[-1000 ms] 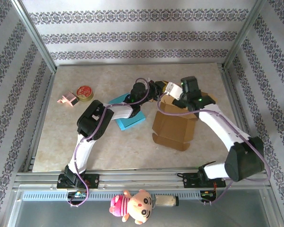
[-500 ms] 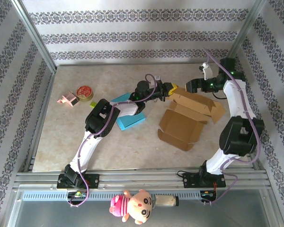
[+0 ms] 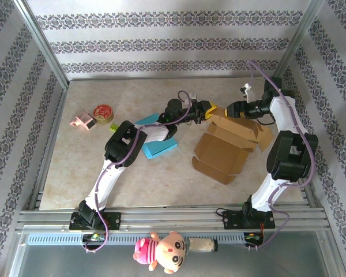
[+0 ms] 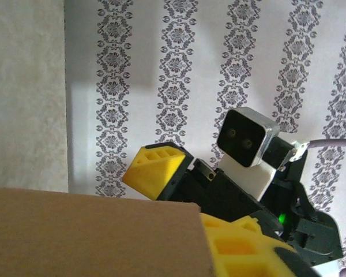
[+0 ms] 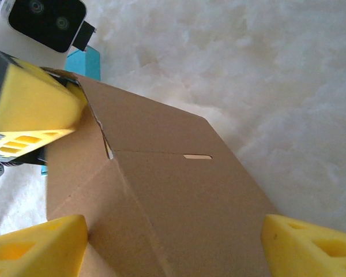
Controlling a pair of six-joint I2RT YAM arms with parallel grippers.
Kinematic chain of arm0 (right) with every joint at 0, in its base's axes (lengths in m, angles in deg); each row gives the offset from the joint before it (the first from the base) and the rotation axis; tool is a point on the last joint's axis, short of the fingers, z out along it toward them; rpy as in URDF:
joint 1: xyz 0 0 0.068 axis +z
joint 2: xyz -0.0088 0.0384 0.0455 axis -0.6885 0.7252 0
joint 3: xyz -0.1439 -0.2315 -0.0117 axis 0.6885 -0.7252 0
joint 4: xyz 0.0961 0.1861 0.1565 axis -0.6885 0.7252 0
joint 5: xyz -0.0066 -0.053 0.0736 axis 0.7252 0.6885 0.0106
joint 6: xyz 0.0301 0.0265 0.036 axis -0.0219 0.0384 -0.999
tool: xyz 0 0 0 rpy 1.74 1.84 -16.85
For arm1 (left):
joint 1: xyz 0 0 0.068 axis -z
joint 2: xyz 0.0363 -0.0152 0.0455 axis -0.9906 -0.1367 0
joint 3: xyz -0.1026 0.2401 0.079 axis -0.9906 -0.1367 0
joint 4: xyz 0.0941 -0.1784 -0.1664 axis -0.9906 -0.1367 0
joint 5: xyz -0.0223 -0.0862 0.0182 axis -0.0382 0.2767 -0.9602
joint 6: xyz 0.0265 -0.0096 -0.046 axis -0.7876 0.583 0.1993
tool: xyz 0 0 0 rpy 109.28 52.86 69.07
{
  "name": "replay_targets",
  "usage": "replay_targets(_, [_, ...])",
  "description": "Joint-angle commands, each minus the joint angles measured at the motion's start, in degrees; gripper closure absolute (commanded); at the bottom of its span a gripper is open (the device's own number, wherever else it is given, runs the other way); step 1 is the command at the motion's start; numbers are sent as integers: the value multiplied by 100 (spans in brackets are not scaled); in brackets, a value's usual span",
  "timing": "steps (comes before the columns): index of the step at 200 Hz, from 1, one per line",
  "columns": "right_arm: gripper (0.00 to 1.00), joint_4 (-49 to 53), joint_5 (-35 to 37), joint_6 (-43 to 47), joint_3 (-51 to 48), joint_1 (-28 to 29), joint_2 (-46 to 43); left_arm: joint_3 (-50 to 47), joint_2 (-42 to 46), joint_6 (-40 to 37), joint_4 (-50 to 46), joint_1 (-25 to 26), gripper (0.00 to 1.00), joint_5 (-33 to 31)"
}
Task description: Fold the paper box
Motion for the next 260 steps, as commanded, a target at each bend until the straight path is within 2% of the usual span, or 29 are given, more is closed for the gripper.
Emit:
replay_targets(1, [25,-75,-172,-160,-69,-14,131,92,-61,-46,203,-31,71,-48])
replay_targets(15, [28,-73,-234,-213,-32,-16,220,-79,33,-186,180,-44,64,-105])
replay_targets(35, [29,-87,-257,-244,-52,-21,240,-556,352,-699,39,-128,45,-272])
replay_targets(48, [29,-131,-243,-257,-84,-28,214,-936,702,-1337,-326,-211,34,-380])
replay_targets(62, [30,-134,-242,-276,-66,-23,223,-1236,1182,-2312,-1205,-280,29,-543])
replay_targets(85, [30,-105,-248,-287,-14,-28,258,-1361,1816,-3783,-2714,-281,30,-979])
replay_targets(117, [31,-88,-216,-285,-7,-29,284,-944,2114,-5066,-3856,-93,49,-1188])
replay_targets(138, [32,-37,-118,-289,46,-27,338,-398,2003,-5559,-4547,134,56,-1202])
replay_targets(156, [32,-3,-92,-285,58,-29,372,36,1743,-5709,-4921,269,64,-1261])
replay_targets(187, [32,-25,-84,-302,47,-28,372,468,1214,-5328,-4798,321,65,-1127])
replay_targets(216, [32,-28,-109,-328,89,-25,389,743,730,-4454,-3803,370,65,-415])
replay_targets(260, [33,-33,-150,-346,135,-29,441,786,415,-3274,-2485,426,65,-215])
